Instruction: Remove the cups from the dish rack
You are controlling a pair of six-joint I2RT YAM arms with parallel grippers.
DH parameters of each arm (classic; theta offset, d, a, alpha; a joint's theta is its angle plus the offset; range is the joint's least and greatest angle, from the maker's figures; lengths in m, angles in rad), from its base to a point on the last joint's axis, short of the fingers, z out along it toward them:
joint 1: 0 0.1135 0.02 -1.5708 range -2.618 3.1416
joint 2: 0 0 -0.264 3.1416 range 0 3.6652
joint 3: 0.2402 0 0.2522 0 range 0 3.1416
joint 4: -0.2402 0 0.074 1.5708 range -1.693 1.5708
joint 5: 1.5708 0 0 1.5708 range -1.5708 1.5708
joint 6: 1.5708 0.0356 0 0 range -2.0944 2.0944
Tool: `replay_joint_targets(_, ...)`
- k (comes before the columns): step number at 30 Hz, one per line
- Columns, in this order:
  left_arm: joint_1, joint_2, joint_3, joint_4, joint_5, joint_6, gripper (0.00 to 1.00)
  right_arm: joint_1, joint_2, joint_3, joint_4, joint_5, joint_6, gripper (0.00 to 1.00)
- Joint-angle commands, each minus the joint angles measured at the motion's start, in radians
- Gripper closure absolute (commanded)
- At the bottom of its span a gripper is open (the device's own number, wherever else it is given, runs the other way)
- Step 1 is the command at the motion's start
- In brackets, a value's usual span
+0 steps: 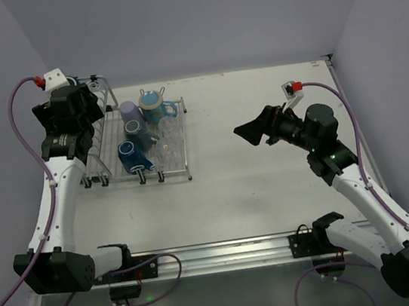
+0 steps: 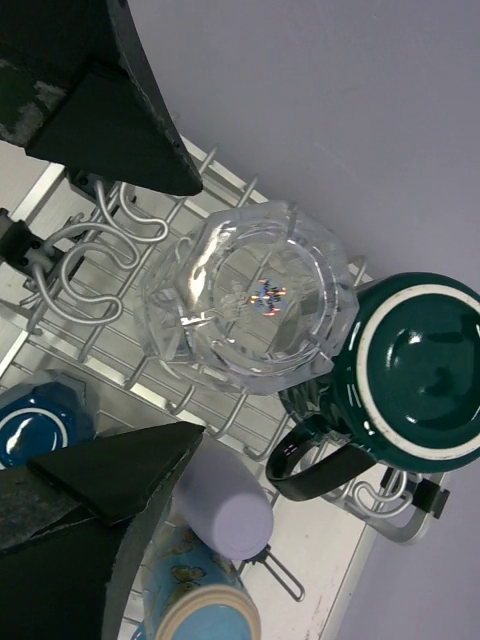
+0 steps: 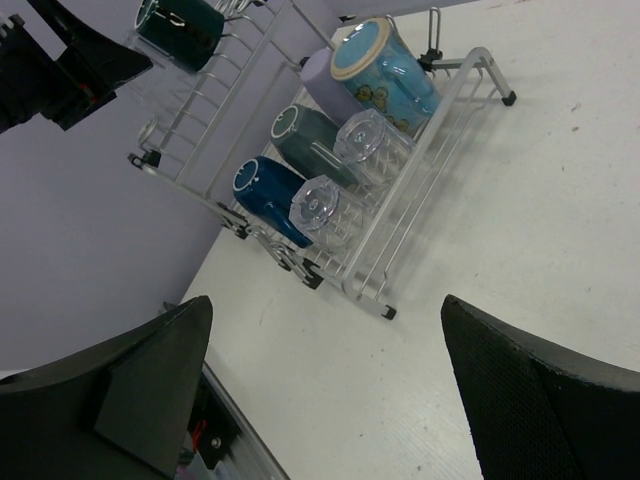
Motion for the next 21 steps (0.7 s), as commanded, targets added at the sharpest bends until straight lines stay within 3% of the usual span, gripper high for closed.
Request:
replay_joint_targets(1,0.036,0.023,0.051,0.062,0.001,0.027,0.00,0.011,0.004,0.021,0.051,-0.033,-0.021,0.01)
replay_joint_targets(15,0.065,0.116,0.054,0.143,0.041,0.056,0.00,0.025,0.030,0.023,0.056,-0.063,-0.026,0.01)
replay_joint_targets(21,0.065,0.086,0.002,0.174,0.032,0.050,0.25,0.028,0.024,0.020,0.052,-0.056,-0.031,0.01)
